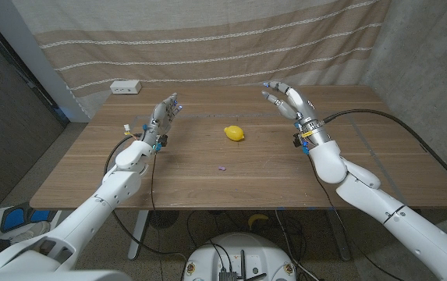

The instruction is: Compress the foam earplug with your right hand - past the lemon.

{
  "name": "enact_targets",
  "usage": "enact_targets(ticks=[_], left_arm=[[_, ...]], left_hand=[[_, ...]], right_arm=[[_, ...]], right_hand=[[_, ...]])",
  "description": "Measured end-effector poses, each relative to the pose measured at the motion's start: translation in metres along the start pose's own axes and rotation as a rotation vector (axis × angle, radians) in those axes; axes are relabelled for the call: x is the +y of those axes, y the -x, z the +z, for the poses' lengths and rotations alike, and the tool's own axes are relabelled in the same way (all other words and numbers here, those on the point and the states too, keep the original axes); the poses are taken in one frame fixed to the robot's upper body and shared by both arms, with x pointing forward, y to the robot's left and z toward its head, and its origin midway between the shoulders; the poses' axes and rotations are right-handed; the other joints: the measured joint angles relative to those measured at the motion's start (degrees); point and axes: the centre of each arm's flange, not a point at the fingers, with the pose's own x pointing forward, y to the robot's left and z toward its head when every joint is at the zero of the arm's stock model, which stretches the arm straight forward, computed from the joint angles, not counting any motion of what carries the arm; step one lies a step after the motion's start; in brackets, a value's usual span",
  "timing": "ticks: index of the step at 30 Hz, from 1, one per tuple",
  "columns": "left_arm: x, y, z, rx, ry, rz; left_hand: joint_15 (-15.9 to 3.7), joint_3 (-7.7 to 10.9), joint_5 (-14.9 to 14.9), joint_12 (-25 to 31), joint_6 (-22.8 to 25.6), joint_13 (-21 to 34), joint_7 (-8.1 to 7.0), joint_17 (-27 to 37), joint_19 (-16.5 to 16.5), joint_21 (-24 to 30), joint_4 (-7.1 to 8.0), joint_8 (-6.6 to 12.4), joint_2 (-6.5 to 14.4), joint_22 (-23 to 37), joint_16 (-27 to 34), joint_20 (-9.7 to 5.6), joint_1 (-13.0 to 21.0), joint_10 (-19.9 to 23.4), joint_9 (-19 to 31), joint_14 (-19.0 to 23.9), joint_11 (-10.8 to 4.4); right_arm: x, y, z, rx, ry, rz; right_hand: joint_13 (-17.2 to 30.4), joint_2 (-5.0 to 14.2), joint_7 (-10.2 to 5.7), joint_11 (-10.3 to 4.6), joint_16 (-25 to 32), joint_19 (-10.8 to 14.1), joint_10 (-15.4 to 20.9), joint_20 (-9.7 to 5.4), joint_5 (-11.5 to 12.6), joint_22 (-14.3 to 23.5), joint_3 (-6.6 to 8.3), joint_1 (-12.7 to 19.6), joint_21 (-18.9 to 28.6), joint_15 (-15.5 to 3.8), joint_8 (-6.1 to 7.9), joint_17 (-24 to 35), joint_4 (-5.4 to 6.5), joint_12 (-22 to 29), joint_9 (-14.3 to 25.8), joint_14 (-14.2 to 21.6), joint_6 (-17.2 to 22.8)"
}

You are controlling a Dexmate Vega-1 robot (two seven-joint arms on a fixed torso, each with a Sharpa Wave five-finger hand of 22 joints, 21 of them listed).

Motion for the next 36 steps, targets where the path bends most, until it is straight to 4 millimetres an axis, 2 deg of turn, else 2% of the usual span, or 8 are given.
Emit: enact_targets(ticks=[5, 8, 14, 22, 23, 27, 36], left_arm=[[0.0, 0.0, 0.0, -0.001, 0.001, -0.001], [0.0, 0.0, 0.0, -0.001, 0.001, -0.002], [-0.001, 0.001, 0.001, -0.004, 0.001, -0.004], [-0.002, 0.002, 0.003, -0.009, -0.002, -0.002], [-0.002, 0.002, 0.004, -0.009, -0.002, -0.002], [-0.002, 0.003, 0.004, -0.01, -0.003, 0.001], [-0.001, 0.004, 0.005, -0.014, -0.005, 0.002]], left_hand=[[0.0, 0.0, 0.0, 0.0, 0.0, 0.0, 0.0, 0.0, 0.0, -0.46, 0.0, 0.0, 0.0, 0.0, 0.0, 0.0, 0.0, 0.0, 0.0, 0.0, 0.0], [0.0, 0.0, 0.0, 0.0, 0.0, 0.0, 0.0, 0.0, 0.0, -0.46, 0.0, 0.0, 0.0, 0.0, 0.0, 0.0, 0.0, 0.0, 0.0, 0.0, 0.0], [0.0, 0.0, 0.0, 0.0, 0.0, 0.0, 0.0, 0.0, 0.0, -0.45, 0.0, 0.0, 0.0, 0.0, 0.0, 0.0, 0.0, 0.0, -0.01, 0.0, 0.0], [0.0, 0.0, 0.0, 0.0, 0.0, 0.0, 0.0, -0.01, 0.0, -0.89, 0.0, 0.0, 0.0, 0.0, 0.0, 0.0, 0.0, 0.0, 0.0, 0.0, 0.0], [0.0, 0.0, 0.0, 0.0, 0.0, 0.0, 0.0, -0.01, 0.0, -0.89, 0.0, 0.0, 0.0, 0.0, 0.0, 0.0, 0.0, 0.0, -0.01, 0.0, 0.0], [0.0, 0.0, 0.0, 0.0, 0.0, 0.0, 0.0, -0.01, 0.21, -0.89, 0.0, 0.0, 0.0, 0.0, 0.0, 0.21, 0.0, 0.0, -0.01, 0.0, 0.0], [0.0, 0.25, 0.0, 0.0, 0.2, 0.0, -0.2, -0.01, 0.21, -1.23, -0.24, 0.0, -0.01, 0.0, 0.0, 0.21, -0.46, 0.0, -0.01, 0.0, 0.0]], right_arm=[[0.004, 0.001, 0.005, -0.015, 0.012, 0.016], [0.008, 0.002, 0.009, -0.028, 0.017, 0.03], [0.011, 0.003, 0.012, -0.039, 0.037, 0.045], [0.019, 0.004, 0.02, -0.064, 0.06, 0.07], [0.019, 0.005, 0.021, -0.066, 0.063, 0.073], [0.022, 0.005, 0.024, -0.075, 0.068, 0.085], [0.028, 0.005, 0.029, -0.096, 0.083, 0.106]], right_hand=[[0.28, -0.01, -0.07, 0.0, 0.0, 0.02, 0.0, -0.02, 0.0, 0.0, 0.0, 0.01, 0.0, 0.0, -0.36, 0.0, 0.0, 0.0, 0.0, 0.0, 0.07], [0.28, -0.83, -0.31, -0.02, 0.0, 0.42, -0.02, -0.42, 0.0, 0.0, -0.19, 0.83, 0.0, 0.0, -0.36, 0.0, -0.19, 0.0, 0.0, 0.0, 0.31], [0.28, -0.83, -0.31, -0.55, 0.0, 0.42, 0.1, -0.42, 0.0, 0.0, -0.24, 0.83, 0.0, 0.0, -0.36, -0.01, -0.24, 0.0, 0.0, 0.0, 0.31], [0.27, -0.84, -1.24, -0.96, 0.0, 0.43, 0.51, -0.44, 0.0, 0.0, -0.24, 0.84, 0.0, 0.0, -0.35, -0.01, -0.24, 0.0, 0.0, 0.0, 0.8], [0.27, -1.31, -1.24, -0.96, 0.0, 0.63, 0.51, -0.63, 0.0, 0.0, -0.4, 1.31, 0.0, -0.03, -0.35, -0.01, -0.4, 0.0, 0.0, 0.03, 0.8], [0.27, -1.36, -1.55, -1.17, 0.24, 1.04, 0.72, -0.22, 0.0, 0.0, -0.47, 1.36, 0.0, -0.2, -0.36, -0.01, -0.47, 0.0, 0.0, 0.2, 1.11], [0.27, -1.36, -1.52, -1.26, 0.24, 1.25, 0.82, -0.43, 0.0, -0.01, -0.47, 1.38, 0.0, -0.2, -0.35, -0.01, -0.47, 0.0, 0.0, 0.2, 1.53]])
